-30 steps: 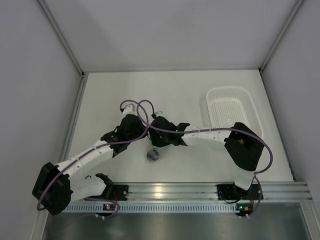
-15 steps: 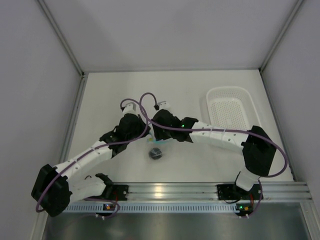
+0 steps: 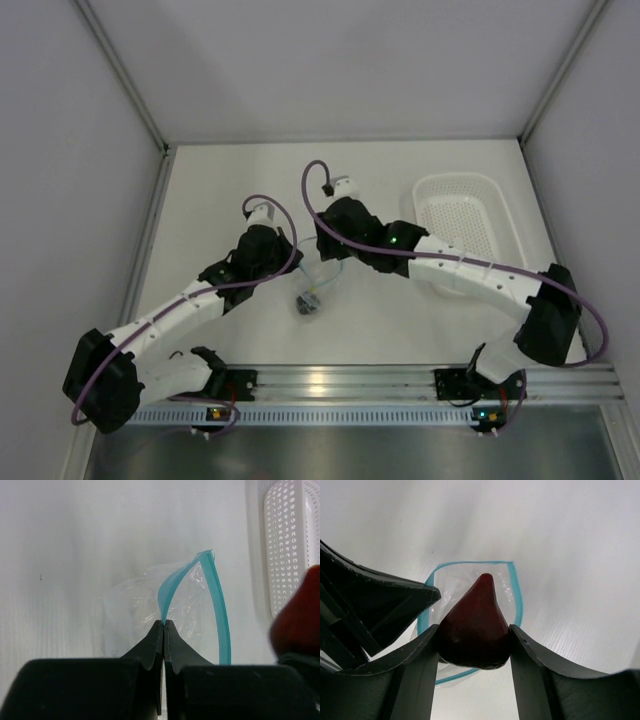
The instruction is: Open the zip-top bag and remove the fake food
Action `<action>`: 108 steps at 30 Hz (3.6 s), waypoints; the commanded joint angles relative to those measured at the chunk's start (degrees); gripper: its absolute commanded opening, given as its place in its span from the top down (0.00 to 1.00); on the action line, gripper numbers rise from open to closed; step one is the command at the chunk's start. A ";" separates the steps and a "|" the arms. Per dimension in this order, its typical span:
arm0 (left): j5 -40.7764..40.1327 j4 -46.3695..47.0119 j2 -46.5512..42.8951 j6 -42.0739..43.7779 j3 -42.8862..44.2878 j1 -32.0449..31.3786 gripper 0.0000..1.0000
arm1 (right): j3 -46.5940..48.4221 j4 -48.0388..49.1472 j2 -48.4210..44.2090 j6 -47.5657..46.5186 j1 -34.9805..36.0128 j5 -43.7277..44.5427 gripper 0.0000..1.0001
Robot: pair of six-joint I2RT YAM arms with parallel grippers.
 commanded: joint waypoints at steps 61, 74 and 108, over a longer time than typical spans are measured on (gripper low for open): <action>4.89 3.18 -1.37 -4.02 5.90 0.04 1.00 | -12.49 9.05 -16.26 8.00 -16.17 -17.67 0.53; 7.70 6.61 -2.77 -7.10 5.03 -0.93 1.00 | -6.42 12.21 -3.96 12.31 -4.03 -12.30 0.60; 6.21 8.19 -10.68 -7.80 -4.81 -1.02 1.00 | -10.54 23.10 11.69 13.45 3.79 -14.21 0.51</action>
